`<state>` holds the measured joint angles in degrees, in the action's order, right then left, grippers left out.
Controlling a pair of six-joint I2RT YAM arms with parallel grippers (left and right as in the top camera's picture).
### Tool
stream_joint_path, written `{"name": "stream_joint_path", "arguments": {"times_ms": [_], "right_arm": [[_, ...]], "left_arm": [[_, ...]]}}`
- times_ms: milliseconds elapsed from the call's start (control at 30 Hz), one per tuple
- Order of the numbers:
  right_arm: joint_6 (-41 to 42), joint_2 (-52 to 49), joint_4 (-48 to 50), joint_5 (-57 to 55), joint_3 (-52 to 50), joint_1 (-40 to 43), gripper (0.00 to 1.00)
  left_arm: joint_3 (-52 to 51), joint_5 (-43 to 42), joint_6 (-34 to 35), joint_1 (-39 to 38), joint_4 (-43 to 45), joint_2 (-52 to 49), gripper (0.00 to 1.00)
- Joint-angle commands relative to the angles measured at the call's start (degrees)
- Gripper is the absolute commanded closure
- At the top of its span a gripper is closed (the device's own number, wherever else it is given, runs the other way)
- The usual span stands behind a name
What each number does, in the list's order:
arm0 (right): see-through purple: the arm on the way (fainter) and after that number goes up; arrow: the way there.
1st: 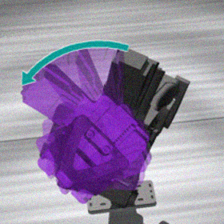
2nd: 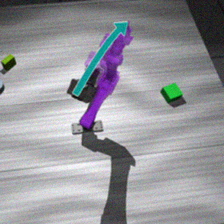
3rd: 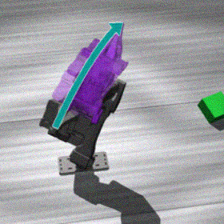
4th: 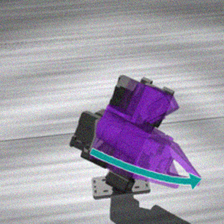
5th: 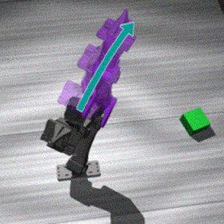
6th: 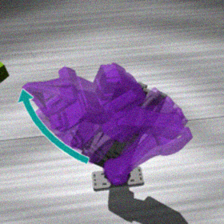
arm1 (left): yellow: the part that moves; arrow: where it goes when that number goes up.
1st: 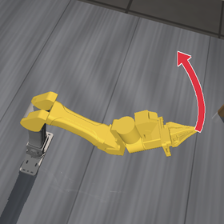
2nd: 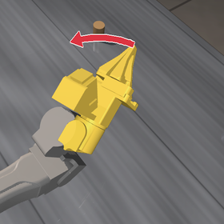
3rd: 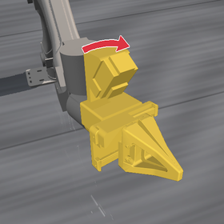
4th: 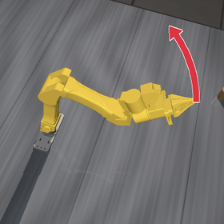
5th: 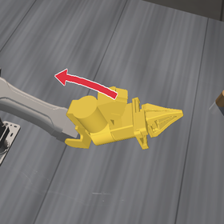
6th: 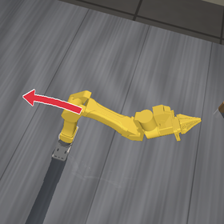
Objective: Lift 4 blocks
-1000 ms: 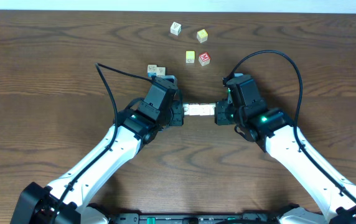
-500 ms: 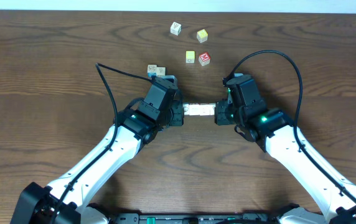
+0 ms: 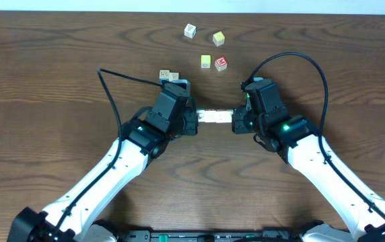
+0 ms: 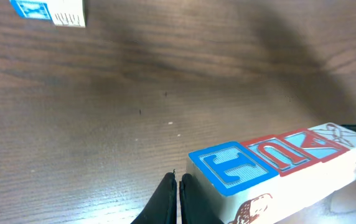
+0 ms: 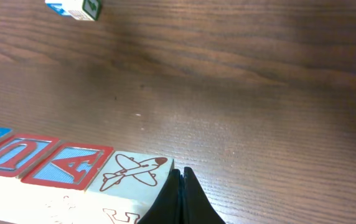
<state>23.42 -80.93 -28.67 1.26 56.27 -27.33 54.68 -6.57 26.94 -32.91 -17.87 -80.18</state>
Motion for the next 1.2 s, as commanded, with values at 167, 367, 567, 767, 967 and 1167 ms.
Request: {"name": "stream_joint_path", "arguments": {"times_ms": [167, 367, 567, 767, 967, 1167], "right_arm": [[-0.11, 1.53, 1.86, 16.87, 3.02, -3.52, 0.99], [-0.15, 3.30, 1.84, 16.50, 3.02, -3.52, 0.99], [-0.20, 3.45, 0.66, 16.09, 3.02, -3.52, 0.99], [-0.31, 3.45, 0.76, 16.11, 3.02, -3.52, 0.99], [-0.31, 3.48, 0.76, 16.15, 3.04, -3.52, 0.99], [-0.28, 3.48, 0.74, 16.17, 3.30, -3.52, 0.99]], "left_arm": [[4.70, -12.20, -0.55, -3.93, 2.47, 1.64, 0.93], [4.70, -11.93, -0.57, -4.61, 2.49, 1.64, 0.93], [4.70, -11.78, -0.55, -4.85, 2.47, 1.64, 0.93], [4.70, -11.78, -0.55, -4.85, 2.47, 1.64, 0.93], [4.70, -11.78, -0.55, -4.85, 2.47, 1.64, 0.93], [4.70, -11.78, -0.57, -4.85, 2.45, 1.64, 0.93]]}}
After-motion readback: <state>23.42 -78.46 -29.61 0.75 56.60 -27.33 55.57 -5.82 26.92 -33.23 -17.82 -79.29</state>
